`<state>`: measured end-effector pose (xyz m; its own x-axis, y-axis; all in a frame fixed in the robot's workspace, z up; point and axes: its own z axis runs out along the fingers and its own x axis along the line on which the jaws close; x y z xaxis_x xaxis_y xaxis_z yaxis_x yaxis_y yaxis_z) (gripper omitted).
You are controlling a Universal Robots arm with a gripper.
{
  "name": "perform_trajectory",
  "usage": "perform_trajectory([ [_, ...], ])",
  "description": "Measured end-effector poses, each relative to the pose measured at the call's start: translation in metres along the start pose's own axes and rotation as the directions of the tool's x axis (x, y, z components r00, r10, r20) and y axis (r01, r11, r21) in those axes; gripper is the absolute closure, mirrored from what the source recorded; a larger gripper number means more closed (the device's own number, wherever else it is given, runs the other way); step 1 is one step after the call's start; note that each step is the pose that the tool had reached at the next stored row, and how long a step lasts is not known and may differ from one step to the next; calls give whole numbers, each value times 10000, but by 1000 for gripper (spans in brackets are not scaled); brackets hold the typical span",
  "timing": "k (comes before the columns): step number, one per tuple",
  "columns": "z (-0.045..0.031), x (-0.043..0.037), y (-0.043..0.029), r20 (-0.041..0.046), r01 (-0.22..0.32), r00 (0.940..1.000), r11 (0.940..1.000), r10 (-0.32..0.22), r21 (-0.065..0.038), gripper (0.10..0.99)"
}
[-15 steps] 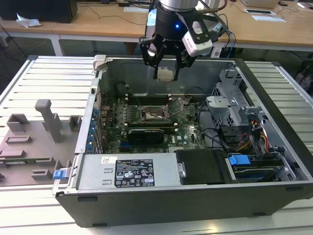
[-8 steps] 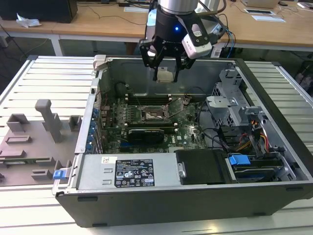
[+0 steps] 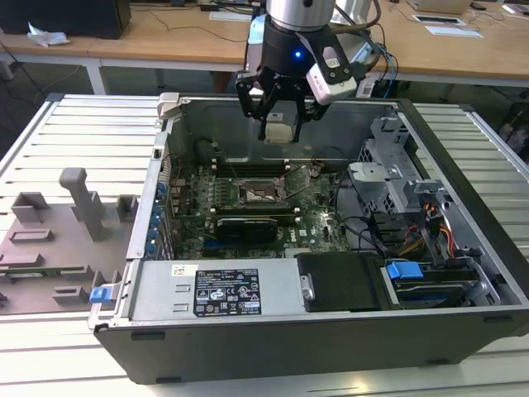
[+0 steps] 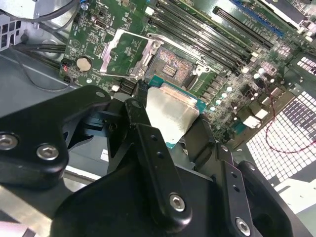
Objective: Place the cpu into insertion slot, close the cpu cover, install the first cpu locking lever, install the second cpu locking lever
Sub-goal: 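Place the cpu into insertion slot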
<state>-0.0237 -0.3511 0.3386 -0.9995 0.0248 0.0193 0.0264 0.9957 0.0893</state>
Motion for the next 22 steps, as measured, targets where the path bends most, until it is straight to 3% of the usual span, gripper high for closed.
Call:
perform_trajectory([
  [19, 188, -4, -17, -1, -1, 10000, 10000, 1, 1, 541],
  [22, 243, -3, 17, 1, -1, 10000, 10000, 1, 39, 541],
])
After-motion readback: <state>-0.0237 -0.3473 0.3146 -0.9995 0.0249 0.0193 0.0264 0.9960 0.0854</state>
